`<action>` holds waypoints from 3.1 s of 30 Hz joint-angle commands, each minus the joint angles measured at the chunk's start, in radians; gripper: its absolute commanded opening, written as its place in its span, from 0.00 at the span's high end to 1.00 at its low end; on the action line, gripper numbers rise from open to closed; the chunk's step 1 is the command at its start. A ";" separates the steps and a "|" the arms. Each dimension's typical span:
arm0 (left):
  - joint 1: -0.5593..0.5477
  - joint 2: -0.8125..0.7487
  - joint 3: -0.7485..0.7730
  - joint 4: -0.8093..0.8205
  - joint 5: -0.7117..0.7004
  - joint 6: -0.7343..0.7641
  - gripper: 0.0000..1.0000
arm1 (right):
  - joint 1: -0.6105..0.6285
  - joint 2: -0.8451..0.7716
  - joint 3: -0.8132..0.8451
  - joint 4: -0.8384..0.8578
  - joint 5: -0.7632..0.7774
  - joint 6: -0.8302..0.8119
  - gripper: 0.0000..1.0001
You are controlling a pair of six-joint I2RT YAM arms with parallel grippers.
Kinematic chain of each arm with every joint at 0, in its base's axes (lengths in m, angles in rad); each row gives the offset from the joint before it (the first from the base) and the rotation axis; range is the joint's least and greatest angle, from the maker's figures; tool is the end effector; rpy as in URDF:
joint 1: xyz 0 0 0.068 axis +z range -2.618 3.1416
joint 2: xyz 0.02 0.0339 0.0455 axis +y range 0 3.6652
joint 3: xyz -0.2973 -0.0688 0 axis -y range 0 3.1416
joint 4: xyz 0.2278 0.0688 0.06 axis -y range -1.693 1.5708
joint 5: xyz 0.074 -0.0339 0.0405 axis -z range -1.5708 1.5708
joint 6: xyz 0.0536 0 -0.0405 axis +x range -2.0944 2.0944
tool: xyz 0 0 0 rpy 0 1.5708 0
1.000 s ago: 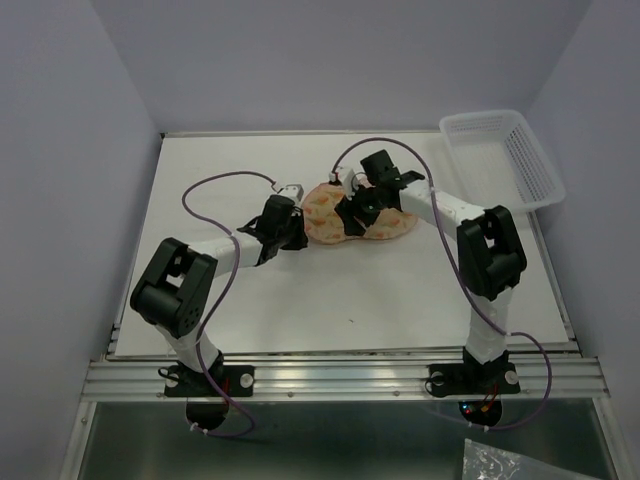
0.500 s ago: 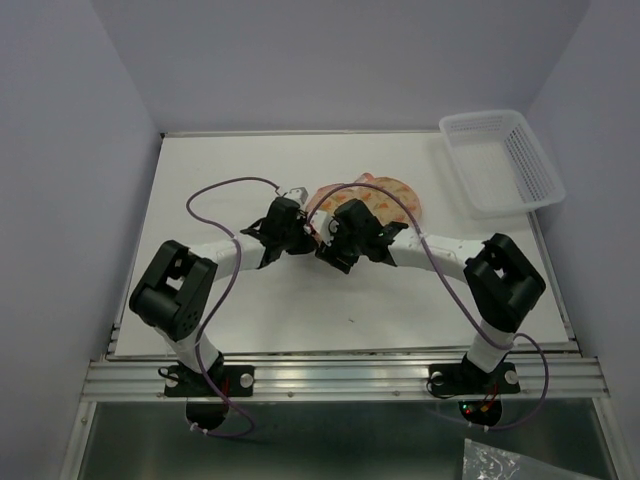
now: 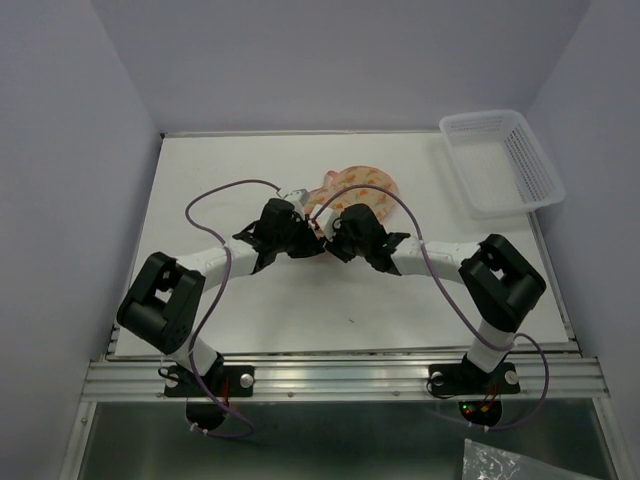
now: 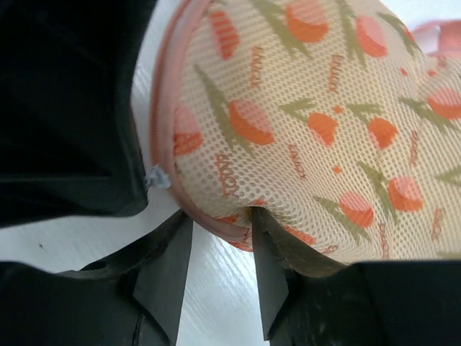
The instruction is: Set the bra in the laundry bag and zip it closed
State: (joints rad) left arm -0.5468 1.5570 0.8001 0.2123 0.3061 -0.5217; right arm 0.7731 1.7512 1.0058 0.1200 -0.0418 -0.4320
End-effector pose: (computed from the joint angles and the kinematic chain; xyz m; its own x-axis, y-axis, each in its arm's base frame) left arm 0.2732 -0.1852 0.2332 -0.7405 -0.1056 -0.6637 0.4002 0.7242 -0.5616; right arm 0.2739 0.2704 0.2209 -0.0782 -0.6608 -0.7465 -0.8311 0.4568 -0.3172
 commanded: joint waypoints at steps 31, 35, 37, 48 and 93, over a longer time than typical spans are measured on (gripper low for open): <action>0.165 -0.087 -0.131 -0.102 -0.082 -0.041 1.00 | 0.002 -0.035 -0.184 0.270 0.143 -0.085 0.99; 0.203 -0.051 -0.107 -0.108 -0.145 -0.040 1.00 | -0.017 -0.045 -0.208 0.270 0.123 -0.096 0.99; 0.212 -0.037 -0.087 -0.102 -0.174 -0.037 1.00 | -0.026 -0.045 -0.214 0.270 0.120 -0.099 0.99; 0.254 0.026 0.062 -0.128 -0.254 0.066 1.00 | -0.127 -0.068 -0.228 0.274 0.051 -0.105 0.99; -0.052 -0.009 0.062 -0.137 -0.159 -0.135 1.00 | 0.011 -0.102 -0.162 0.147 0.034 -0.203 0.92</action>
State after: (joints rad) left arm -0.6132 1.5368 0.8326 0.0952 0.1802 -0.6495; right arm 0.7853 1.6772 0.8730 0.1967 -0.0536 -0.6140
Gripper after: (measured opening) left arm 0.025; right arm 0.126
